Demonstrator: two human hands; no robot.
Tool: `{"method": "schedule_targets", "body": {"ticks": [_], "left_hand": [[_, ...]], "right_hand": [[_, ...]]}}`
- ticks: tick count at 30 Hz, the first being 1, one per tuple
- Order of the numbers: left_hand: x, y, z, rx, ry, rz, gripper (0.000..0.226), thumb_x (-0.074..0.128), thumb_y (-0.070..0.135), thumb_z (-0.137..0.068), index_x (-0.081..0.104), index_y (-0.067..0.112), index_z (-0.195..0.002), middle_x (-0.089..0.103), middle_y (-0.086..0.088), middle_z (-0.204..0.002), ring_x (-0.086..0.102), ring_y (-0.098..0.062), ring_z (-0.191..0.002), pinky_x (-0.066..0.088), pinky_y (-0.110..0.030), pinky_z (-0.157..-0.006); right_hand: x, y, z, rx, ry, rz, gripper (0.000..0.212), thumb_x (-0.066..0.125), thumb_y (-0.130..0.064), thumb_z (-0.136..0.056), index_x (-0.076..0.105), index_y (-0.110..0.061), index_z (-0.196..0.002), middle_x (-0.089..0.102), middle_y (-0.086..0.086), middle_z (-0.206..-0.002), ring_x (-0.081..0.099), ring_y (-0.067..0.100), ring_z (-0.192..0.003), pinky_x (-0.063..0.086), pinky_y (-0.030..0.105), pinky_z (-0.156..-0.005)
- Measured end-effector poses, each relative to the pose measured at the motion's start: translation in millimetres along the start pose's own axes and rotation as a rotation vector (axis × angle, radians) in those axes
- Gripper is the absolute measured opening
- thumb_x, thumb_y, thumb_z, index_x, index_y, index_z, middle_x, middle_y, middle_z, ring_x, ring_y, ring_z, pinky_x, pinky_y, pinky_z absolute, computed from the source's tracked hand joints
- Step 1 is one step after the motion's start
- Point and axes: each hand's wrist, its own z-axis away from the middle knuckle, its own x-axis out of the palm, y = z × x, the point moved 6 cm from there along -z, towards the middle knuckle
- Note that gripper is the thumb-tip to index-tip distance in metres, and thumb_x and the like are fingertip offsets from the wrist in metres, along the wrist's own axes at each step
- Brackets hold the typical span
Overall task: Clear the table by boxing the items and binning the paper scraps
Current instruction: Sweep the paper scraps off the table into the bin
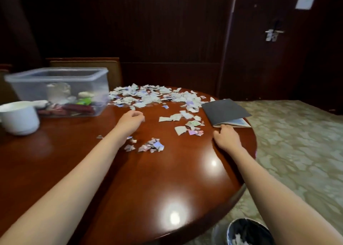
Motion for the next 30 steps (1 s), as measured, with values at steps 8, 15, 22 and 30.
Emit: {"method": "schedule_targets", "body": {"ticks": [8, 15, 22, 30], "left_hand": [[-52, -80, -13, -0.212, 0.101, -0.624, 0.057, 0.035, 0.046, -0.097, 0.027, 0.019, -0.147, 0.016, -0.016, -0.155, 0.011, -0.036, -0.143, 0.013, -0.049, -0.115], [1, -65, -3, -0.035, -0.07, -0.695, 0.077, 0.022, 0.064, -0.092, 0.011, 0.017, -0.151, 0.006, -0.01, -0.158, 0.004, -0.027, -0.146, 0.004, -0.046, -0.117], [66, -35, 19, 0.244, -0.305, -0.809, 0.104, 0.037, 0.081, -0.075, -0.005, 0.024, -0.151, -0.004, -0.007, -0.159, -0.004, -0.021, -0.147, -0.001, -0.04, -0.118], [92, -20, -17, 0.235, -0.278, -0.843, 0.089, 0.031, 0.073, -0.084, -0.001, 0.023, -0.151, -0.003, -0.01, -0.159, -0.002, -0.025, -0.147, 0.001, -0.041, -0.118]], "right_hand": [[20, -21, 0, -0.087, -0.09, 0.209, 0.048, 0.03, -0.031, -0.099, 0.043, 0.001, -0.133, 0.042, 0.02, -0.14, 0.039, 0.032, -0.13, 0.027, 0.042, -0.11], [41, -47, 6, -0.118, -0.166, 0.187, 0.049, 0.028, -0.031, -0.099, 0.035, -0.003, -0.139, 0.037, 0.018, -0.143, 0.032, 0.032, -0.134, 0.019, 0.047, -0.111], [47, -72, 2, -0.207, -0.162, 0.039, 0.058, 0.036, -0.036, -0.098, 0.022, -0.008, -0.147, 0.016, 0.017, -0.154, 0.013, 0.03, -0.144, 0.016, 0.04, -0.115], [59, -76, -28, -0.237, -0.156, 0.176, 0.078, 0.041, -0.065, -0.086, 0.018, -0.024, -0.149, 0.006, 0.013, -0.157, 0.0, 0.032, -0.145, 0.008, 0.047, -0.116]]}}
